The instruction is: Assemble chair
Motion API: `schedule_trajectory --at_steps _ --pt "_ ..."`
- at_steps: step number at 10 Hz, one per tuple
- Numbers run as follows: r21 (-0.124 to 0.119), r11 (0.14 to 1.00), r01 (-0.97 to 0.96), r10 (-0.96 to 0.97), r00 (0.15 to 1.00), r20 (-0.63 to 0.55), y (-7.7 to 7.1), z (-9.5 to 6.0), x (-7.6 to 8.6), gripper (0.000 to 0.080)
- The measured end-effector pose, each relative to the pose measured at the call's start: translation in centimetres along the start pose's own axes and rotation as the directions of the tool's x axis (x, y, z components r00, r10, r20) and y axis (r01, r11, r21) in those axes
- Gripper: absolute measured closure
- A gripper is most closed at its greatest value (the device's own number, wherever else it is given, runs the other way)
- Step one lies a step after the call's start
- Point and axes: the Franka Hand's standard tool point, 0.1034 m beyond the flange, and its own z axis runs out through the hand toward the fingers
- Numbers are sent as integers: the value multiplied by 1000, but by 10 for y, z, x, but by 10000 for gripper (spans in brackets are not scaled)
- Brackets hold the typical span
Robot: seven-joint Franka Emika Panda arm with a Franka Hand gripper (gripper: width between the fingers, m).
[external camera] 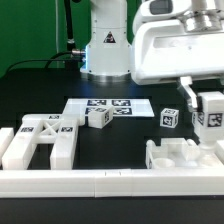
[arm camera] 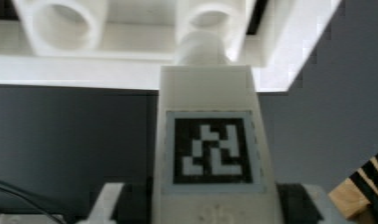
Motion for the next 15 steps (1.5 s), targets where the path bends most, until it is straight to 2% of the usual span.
schedule_trajectory --at_steps 3,8,13,15 --pt "2 1000 5 -5 1000 4 -4 7 -6 512" --pt "-4 1000 19 -19 1000 2 3 6 -8 512" --pt "-3 1000 23 -22 1000 18 1 16 -20 512" --pt "-6 1000 27 -27 1000 0 0 18 -21 512"
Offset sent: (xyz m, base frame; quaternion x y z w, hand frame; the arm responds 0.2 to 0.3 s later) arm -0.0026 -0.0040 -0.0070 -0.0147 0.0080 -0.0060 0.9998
